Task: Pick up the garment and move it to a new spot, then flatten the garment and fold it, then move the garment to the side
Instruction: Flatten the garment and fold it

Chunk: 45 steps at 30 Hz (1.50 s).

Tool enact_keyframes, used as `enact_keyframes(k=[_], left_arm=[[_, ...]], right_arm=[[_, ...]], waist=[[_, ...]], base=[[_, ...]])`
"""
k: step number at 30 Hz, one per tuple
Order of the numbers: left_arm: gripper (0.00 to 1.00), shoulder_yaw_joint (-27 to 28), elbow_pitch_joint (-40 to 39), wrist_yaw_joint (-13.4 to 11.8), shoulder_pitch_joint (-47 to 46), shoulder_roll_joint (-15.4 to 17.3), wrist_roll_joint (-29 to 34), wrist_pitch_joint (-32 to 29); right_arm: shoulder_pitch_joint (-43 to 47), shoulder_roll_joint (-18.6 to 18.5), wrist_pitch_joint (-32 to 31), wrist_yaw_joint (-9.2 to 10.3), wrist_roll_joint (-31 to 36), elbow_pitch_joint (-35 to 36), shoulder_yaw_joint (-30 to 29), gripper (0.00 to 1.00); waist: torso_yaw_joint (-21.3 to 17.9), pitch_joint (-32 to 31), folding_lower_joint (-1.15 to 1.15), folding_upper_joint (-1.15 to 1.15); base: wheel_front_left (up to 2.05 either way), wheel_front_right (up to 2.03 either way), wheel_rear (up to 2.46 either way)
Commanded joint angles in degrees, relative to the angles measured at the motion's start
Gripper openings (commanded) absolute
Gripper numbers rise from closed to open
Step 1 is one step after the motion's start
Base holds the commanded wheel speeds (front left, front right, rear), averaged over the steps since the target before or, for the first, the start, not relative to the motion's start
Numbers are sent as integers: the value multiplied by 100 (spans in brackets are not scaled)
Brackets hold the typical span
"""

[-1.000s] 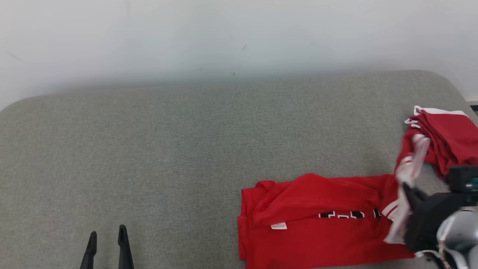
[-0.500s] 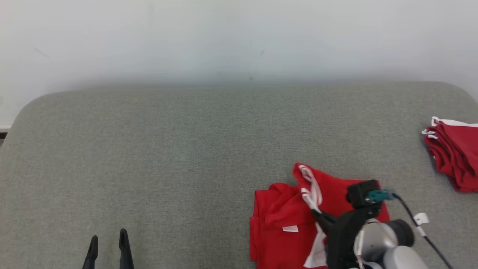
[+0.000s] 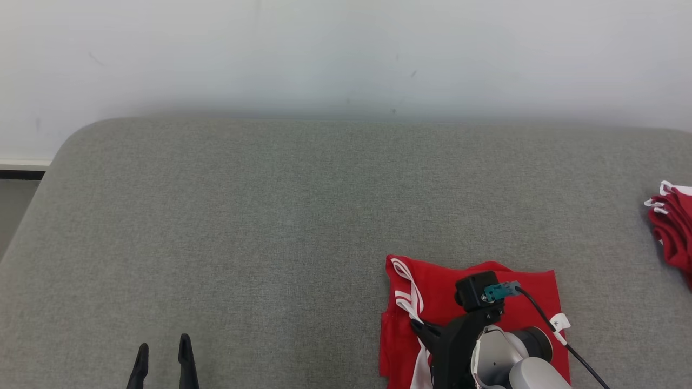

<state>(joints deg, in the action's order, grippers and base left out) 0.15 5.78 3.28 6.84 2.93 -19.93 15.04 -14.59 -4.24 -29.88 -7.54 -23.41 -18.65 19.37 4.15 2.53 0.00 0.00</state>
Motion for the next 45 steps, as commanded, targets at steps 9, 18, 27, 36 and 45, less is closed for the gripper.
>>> enact_keyframes(k=[9, 18, 27, 36, 45], left_arm=[[100, 44, 62, 50, 90, -7, -25, 16], [100, 204, 79, 95, 203, -7, 44, 16], [100, 368, 37, 135, 268, -8, 84, 16], [100, 463, 33, 154, 292, -8, 8, 16], [100, 546, -162, 245, 291, -7, 245, 16]], right_arm=[[-102, 100, 269, 14, -91, -365, 52, 100], [-71, 124, 859, 15, -504, -80, -134, 100], [237, 8, 1670, 15, -123, 549, -1085, 100], [843, -352, 2451, 14, 464, 1036, -1738, 100], [1352, -649, 3579, 14, 793, 976, -1689, 100]], waist=[[136, -41, 0, 0], [-94, -251, 0, 0], [-436, -387, 0, 0], [-770, -404, 0, 0], [-1070, -450, 0, 0]], base=[[0, 0, 0], [0, 0, 0], [0, 0, 0], [0, 0, 0], [0, 0, 0]])
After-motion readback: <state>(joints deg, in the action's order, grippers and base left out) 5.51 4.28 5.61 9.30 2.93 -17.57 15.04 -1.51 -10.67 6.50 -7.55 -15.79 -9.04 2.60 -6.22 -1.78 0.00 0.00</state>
